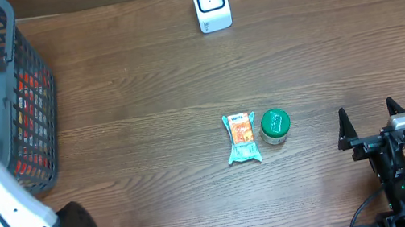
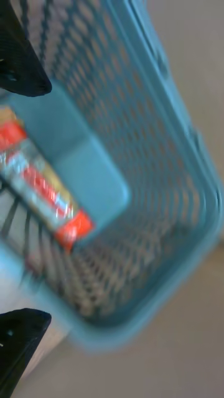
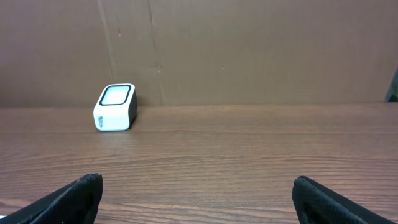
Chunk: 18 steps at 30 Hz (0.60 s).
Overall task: Scan the item barcode
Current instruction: 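Move the left gripper back into the grey basket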
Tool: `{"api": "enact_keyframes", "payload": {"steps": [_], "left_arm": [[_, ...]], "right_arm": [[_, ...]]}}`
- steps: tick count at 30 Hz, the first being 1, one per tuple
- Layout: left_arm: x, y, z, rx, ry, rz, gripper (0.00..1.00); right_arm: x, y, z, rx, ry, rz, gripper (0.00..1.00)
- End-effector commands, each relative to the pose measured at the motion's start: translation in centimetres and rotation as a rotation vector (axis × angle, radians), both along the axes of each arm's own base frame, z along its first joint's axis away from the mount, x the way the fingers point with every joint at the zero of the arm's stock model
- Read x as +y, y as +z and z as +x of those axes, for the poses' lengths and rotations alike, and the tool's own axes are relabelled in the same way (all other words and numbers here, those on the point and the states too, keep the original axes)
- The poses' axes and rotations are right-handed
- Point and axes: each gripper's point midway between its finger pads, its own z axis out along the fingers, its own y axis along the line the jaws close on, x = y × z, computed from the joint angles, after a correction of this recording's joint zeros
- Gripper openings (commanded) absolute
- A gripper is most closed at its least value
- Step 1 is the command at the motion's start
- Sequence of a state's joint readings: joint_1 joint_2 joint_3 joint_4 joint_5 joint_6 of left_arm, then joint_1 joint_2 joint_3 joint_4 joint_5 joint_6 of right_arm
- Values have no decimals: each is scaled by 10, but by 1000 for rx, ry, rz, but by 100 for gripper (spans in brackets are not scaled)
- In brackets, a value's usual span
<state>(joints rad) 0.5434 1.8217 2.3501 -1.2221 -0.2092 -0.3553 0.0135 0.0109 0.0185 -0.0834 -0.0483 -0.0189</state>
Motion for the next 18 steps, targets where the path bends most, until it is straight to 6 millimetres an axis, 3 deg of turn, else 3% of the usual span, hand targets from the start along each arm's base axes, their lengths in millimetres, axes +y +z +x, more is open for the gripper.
{"api": "enact_keyframes", "payload": {"steps": [1,5,10,14,18], "left_arm": [[30,-20,-20,50,73,-14,100],[65,-53,-38,97,152,-45,100],[92,-96,-49,209,124,-36,100],[94,-127,-54,311,56,-49,100],[84,-152,-32,343,-175,-67,100]], "right_arm": [[0,-3,0,0,2,-1,100],[0,-3,0,0,2,-1,100],[0,-3,0,0,2,-1,100],[0,-3,0,0,2,-1,100],[0,-3,0,0,2,-1,100]]}}
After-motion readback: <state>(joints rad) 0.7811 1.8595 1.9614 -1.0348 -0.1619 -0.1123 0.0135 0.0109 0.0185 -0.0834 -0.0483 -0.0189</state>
